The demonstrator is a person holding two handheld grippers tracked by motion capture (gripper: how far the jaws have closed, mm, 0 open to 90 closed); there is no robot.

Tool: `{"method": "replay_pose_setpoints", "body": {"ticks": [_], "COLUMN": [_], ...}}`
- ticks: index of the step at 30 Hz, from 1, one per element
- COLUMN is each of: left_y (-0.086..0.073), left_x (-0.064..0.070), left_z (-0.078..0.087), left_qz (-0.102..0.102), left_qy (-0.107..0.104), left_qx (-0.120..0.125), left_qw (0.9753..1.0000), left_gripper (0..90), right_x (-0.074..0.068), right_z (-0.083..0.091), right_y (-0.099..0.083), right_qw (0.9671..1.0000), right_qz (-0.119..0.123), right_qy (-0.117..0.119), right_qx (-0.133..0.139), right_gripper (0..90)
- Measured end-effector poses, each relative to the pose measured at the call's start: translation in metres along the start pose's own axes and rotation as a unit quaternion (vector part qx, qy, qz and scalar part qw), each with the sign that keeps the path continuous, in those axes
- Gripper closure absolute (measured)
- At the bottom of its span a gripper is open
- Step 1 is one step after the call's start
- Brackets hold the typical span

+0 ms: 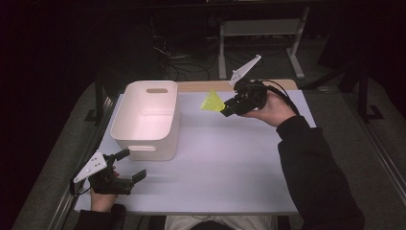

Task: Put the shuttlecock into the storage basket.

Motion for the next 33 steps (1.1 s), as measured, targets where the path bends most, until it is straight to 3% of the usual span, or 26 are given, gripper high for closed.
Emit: {"method": "replay_pose_setpoints", "body": {"ticks": [13,33], "left_y": [0.001,0.002], "left_x": [0.000,-0.002], "left_z": [-0.002,-0.007], "left_qz": [0.000,-0.006], "left_qy": [-0.005,-0.006], "left_qx": [0.001,0.001], "left_qw": [1.0000,1.0000], "left_gripper": [0.0,0.0], "right_x": [0.000,0.002], "right_z": [-0.009,-0.018], "right_y": [0.027,0.064], "right_qw": [0.9998,0.9994], "right_qz": [0.019,0.027], "right_qy": [0.006,0.011], "right_qx": [0.000,0.019], "right_gripper": [63.3,63.3]}}
Point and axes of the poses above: each handheld gripper's, and its own axes: z roughly backward along the jaws, y roughly out of its top, x roughly to its right, the point moved 6 cm from there along -z, roughly forward along the jaws, and after that the axes turned 13 degrees about z, right-handed, at the moved point
